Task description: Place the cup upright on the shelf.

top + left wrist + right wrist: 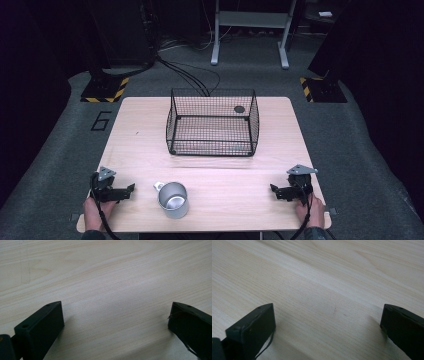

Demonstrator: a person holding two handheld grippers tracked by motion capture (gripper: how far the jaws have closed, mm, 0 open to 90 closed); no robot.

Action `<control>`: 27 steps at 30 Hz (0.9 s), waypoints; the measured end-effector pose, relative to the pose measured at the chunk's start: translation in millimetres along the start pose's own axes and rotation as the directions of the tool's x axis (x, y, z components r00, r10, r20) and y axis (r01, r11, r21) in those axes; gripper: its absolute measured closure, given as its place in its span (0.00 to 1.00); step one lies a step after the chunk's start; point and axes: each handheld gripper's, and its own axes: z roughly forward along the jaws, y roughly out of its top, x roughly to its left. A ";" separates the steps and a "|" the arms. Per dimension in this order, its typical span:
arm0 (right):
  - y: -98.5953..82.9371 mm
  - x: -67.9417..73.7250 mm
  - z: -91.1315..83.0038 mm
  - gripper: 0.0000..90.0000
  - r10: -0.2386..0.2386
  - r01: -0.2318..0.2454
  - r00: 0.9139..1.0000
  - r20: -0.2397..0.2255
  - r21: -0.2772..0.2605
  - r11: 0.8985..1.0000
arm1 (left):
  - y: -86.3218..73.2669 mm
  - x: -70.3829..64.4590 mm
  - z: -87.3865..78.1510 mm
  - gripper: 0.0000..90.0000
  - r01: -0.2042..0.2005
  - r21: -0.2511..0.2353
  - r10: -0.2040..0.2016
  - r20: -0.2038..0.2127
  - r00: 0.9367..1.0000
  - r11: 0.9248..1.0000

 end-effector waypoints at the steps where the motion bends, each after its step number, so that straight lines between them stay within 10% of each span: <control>1: 0.0 0.0 0.0 0.00 0.000 0.000 1.000 0.000 0.000 1.000 | 0.0 0.0 0.0 0.00 0.000 0.000 0.000 0.000 1.000 1.000; 27: 0.1 0.0 0.0 0.00 0.001 -0.001 1.000 0.000 0.000 1.000 | 3.0 -2.9 -26.1 0.00 0.037 -0.111 -0.033 0.031 0.999 0.993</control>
